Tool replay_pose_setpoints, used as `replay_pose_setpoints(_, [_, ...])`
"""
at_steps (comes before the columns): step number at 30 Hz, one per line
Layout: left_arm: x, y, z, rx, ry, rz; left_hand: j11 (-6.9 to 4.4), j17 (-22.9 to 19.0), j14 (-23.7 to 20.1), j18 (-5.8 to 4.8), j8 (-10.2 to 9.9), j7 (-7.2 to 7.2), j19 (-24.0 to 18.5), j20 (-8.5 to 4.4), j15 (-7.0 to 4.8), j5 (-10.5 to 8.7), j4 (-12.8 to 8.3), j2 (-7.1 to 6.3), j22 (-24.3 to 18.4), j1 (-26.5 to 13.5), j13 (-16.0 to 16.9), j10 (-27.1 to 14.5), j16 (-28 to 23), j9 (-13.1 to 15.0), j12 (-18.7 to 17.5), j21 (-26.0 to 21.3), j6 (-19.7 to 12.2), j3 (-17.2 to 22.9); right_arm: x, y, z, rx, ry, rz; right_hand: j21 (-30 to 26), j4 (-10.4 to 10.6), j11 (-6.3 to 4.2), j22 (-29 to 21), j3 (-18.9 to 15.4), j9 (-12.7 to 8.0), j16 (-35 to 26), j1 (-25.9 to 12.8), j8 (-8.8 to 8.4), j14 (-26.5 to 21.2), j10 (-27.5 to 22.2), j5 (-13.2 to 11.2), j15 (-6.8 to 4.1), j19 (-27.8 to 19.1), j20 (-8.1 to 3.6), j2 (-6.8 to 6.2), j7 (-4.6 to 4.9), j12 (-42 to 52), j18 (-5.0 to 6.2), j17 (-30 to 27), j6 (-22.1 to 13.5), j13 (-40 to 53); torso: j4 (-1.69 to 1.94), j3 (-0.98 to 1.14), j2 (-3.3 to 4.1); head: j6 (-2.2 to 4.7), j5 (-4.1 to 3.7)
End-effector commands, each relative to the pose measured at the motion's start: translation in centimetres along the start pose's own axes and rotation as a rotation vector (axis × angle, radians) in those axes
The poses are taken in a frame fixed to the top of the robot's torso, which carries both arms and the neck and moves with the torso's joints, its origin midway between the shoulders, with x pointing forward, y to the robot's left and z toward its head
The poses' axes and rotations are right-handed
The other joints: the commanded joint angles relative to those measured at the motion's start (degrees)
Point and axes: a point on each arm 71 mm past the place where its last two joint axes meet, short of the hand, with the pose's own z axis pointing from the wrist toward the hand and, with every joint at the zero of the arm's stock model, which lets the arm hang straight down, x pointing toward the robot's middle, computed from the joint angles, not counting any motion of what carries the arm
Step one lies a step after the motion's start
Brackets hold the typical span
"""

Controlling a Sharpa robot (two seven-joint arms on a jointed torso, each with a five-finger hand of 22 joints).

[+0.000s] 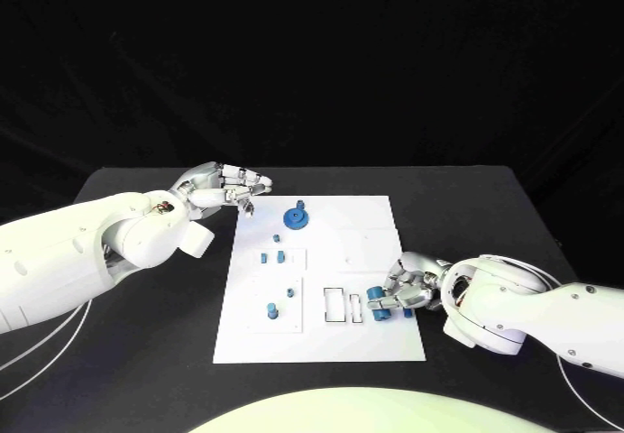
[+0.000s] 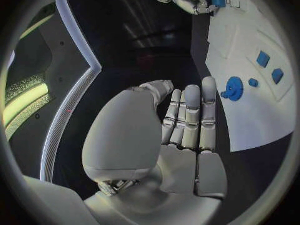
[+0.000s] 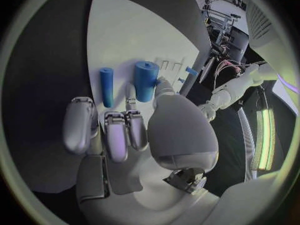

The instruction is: Assemble the parts on the task board

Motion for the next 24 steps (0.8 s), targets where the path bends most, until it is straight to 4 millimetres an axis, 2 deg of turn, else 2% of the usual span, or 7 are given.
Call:
replay_pose_setpoints(1, [0.2, -0.1, 0.0, 0.007, 0.016, -0.01, 0.05, -0.1, -0.1, 0.44, 0.2, 0.05, 0.0, 0.35, 0.44, -0.37, -0.2, -0.06, -0.1, -0.5, 0.0, -0.4, 0.3, 0.1, 0.3, -0.2, -0.3, 0.1, 1.2, -0.6, 0.0, 0.039, 0.043, -0.012, 0.4, -0.4, -0.57, 10.3, 0.2, -0.7, 0.3, 2.3, 0.52, 4.8, 0.4, 2.7, -0.49, 0.8, -0.43, 1.21, -0.52, 0.0, -0.36, 9.1, 0.4, 6.3, 0.01, 0.01, 0.0, 0.03, -0.04])
replay_pose_setpoints(2, [0.2, -0.1, 0.0, 0.006, 0.017, -0.009, 0.05, -0.1, -0.1, 0.44, 0.2, 0.05, 0.0, 0.35, 0.44, -0.37, -0.2, -0.06, -0.1, -0.5, 0.0, -0.4, 0.3, 0.1, 0.3, -0.2, -0.3, 0.1, 1.2, -0.5, 0.0, 0.037, 0.038, 0.001, 0.5, -0.4, -0.76, 10.4, 0.5, -0.6, 0.3, 3.2, 0.65, 4.8, 0.5, 4.2, -0.65, 0.8, -0.56, 1.41, -0.74, 0.0, -0.38, 9.1, 0.7, 6.4, 0.01, 0.02, 0.0, 0.05, -0.02])
replay_pose_setpoints(8, [0.2, -0.1, 0.1, 0.004, 0.017, -0.009, 0.04, -0.1, -0.1, 0.44, 0.4, 0.03, 0.0, 0.36, 0.44, -0.37, -0.2, -0.01, -0.1, -0.5, 0.0, -0.4, 0.3, 0.1, 0.4, -0.3, -0.2, 0.1, 1.1, -0.1, -0.4, 0.028, 0.019, 0.074, 1.1, -0.5, -1.27, 10.5, 1.5, -0.2, 0.4, 5.2, 1.02, 4.8, 0.8, 6.2, -1.06, 1.0, -0.92, 1.6, -1.31, 0.1, -0.48, 9.4, 1.4, 6.9, -0.01, 0.03, -0.01, 0.1, 0.1])
replay_pose_setpoints(13, [0.2, -0.1, 0.1, 0.003, 0.016, -0.008, 0.03, -0.1, -0.2, 0.45, 0.4, 0.0, 0.0, 0.36, 0.43, -0.36, -0.3, 0.05, -0.1, -0.5, 0.0, -0.5, 0.3, 0.2, 0.4, -0.3, -0.2, 0.2, 0.6, 0.6, -0.7, 0.015, 0.006, 0.113, 1.3, -0.4, -1.42, 10.6, 1.9, -0.1, 0.4, 5.6, 1.16, 4.9, 0.9, 6.3, -1.18, 1.0, -1.02, 1.62, -1.48, 0.2, -0.51, 9.5, 1.7, 7.0, -0.04, -0.02, -0.01, 0.37, 0.06])
replay_pose_setpoints(24, [0.2, 0.0, 0.2, 0.0, 0.018, -0.005, 0.02, -0.1, -0.2, 0.46, 0.5, -0.04, 0.0, 0.35, 0.42, -0.34, -0.4, 0.11, -0.1, -0.4, 0.0, -0.5, 0.3, 0.2, 0.4, -0.3, -0.1, 0.3, -0.2, 2.5, -1.4, -0.035, 0.005, 0.164, 1.7, -0.3, -1.57, 10.6, 2.5, 0.0, 0.5, 5.6, 1.16, 4.9, 1.1, 7.6, -1.33, 1.1, -1.2, 1.55, -1.61, 0.3, -0.57, 9.6, 1.8, 7.2, 0.03, -0.09, 0.0, 0.42, 0.2])
